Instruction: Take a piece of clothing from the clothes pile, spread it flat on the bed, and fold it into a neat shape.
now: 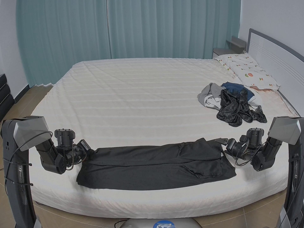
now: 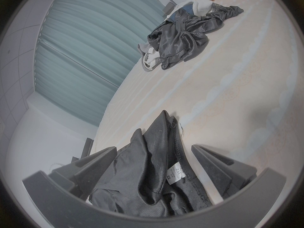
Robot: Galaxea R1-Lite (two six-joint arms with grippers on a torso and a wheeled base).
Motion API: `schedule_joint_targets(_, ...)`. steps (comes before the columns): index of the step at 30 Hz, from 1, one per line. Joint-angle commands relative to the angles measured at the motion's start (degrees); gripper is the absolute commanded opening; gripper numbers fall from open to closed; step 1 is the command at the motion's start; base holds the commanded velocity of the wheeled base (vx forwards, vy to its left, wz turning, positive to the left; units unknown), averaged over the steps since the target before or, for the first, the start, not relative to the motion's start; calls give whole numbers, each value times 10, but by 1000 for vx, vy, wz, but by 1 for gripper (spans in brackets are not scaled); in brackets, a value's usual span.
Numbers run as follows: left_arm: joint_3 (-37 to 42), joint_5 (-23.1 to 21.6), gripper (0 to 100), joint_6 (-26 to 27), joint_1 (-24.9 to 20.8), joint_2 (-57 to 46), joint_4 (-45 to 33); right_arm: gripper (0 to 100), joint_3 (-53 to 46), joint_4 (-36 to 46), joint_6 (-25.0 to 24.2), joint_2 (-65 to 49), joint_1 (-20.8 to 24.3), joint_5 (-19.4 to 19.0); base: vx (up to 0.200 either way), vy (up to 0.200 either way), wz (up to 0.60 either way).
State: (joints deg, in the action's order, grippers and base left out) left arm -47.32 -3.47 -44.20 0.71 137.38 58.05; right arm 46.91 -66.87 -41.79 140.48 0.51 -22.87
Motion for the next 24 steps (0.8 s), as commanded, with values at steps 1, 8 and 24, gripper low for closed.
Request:
schedule_joint_targets(1, 3, 1, 0, -14, 15, -4, 1, 100, 1, -2, -3, -1, 13, 1, 0, 0, 0)
schedule_joint_targets(8, 4, 1, 0, -45, 22, -5, 1, 100, 25, -1, -5, 12, 33, 12, 0, 0, 0)
schedule_joint_targets(24, 14, 0, 0, -46, 22, 2, 27, 100, 66, 6, -5, 39, 28, 29, 0, 0, 0)
